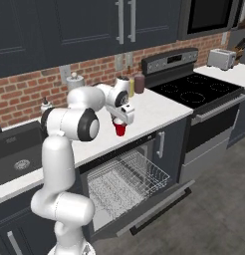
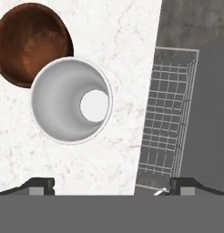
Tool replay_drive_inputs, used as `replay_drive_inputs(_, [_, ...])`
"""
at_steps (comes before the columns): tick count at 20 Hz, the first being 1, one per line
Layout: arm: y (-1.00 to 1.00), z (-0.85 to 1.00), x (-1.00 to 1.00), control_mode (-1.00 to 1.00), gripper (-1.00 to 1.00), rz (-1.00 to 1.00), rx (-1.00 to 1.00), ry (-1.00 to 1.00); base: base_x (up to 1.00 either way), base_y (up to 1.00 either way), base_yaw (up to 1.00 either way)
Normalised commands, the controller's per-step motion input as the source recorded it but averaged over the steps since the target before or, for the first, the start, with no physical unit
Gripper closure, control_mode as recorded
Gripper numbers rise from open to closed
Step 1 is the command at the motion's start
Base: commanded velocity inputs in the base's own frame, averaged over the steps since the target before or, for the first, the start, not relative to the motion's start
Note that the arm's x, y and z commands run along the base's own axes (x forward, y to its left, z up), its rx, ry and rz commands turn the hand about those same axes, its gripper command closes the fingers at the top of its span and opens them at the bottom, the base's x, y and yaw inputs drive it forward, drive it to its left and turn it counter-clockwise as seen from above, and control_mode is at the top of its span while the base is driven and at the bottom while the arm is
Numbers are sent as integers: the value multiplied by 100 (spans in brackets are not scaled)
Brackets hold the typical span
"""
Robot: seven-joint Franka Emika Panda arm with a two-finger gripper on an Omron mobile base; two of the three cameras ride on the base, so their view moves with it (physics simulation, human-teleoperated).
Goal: Pick up the cup and bowl from the counter, place them in the dishwasher, and close the dishwasher door.
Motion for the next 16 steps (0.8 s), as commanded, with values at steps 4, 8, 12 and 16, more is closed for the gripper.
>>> replay_drive_inputs(4, [0, -30, 0, -100, -100, 0, 0, -13, 0, 0, 0])
replay_drive_inputs(8, [0, -26, 0, -100, -100, 0, 0, -14, 0, 0, 0])
replay_drive_inputs(12, [0, -16, 2, -100, -100, 0, 0, -13, 0, 0, 0])
replay_drive_inputs(16, [0, -11, 5, -100, -100, -1, 0, -9, 0, 0, 0])
